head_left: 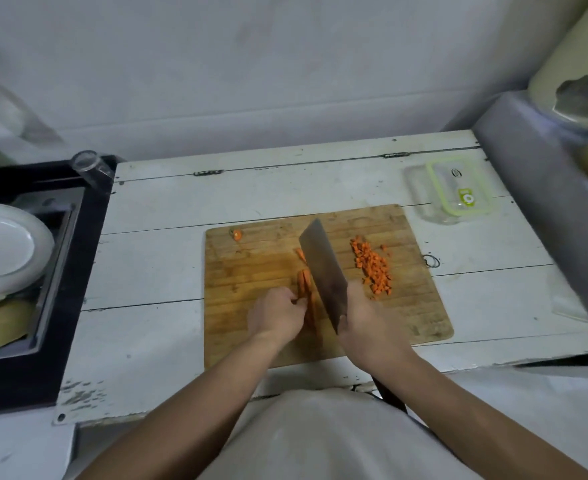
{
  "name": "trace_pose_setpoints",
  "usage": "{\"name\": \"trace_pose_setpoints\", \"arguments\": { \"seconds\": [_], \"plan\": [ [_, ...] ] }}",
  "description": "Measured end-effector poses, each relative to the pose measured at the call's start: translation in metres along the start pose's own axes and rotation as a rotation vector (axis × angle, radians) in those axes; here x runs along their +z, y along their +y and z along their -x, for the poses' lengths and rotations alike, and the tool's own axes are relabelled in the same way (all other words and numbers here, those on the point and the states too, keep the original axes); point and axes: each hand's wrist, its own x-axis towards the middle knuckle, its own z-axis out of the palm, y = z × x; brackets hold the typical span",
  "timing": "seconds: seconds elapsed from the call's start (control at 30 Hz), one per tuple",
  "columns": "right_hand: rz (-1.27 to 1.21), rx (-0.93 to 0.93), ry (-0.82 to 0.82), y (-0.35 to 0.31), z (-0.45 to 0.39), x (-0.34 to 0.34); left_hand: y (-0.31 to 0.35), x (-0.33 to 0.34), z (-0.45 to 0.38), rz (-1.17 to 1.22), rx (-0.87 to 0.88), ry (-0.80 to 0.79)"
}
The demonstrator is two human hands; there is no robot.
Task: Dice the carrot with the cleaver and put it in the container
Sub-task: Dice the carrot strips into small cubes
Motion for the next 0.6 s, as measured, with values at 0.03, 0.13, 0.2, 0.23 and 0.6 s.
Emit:
{"name": "trace_pose_setpoints", "arguments": {
  "seconds": [0.03,0.13,0.2,0.23,0.6],
  "plan": [
    [-0.009,0.001,-0.004,-0.001,0.000,0.001,-0.003,-0.002,-0.001,0.059,0.020,-0.005],
    [-0.057,0.001,-0.006,-0.001,0.003,0.004,-0.017,-0.010,0.003,0.035,0.292,0.074],
    [-0.089,0.002,0.012,-0.001,0.005,0.006,-0.032,-0.014,0.001,-0.191,0.682,0.139],
    [-0.103,0.007,0.024,-0.001,0.006,0.007,-0.038,-0.016,-0.002,-0.317,0.876,0.140],
    [-0.183,0.089,0.100,0.009,0.016,0.013,-0.026,-0.019,-0.033,-0.581,1.254,-0.088]
  ]
}}
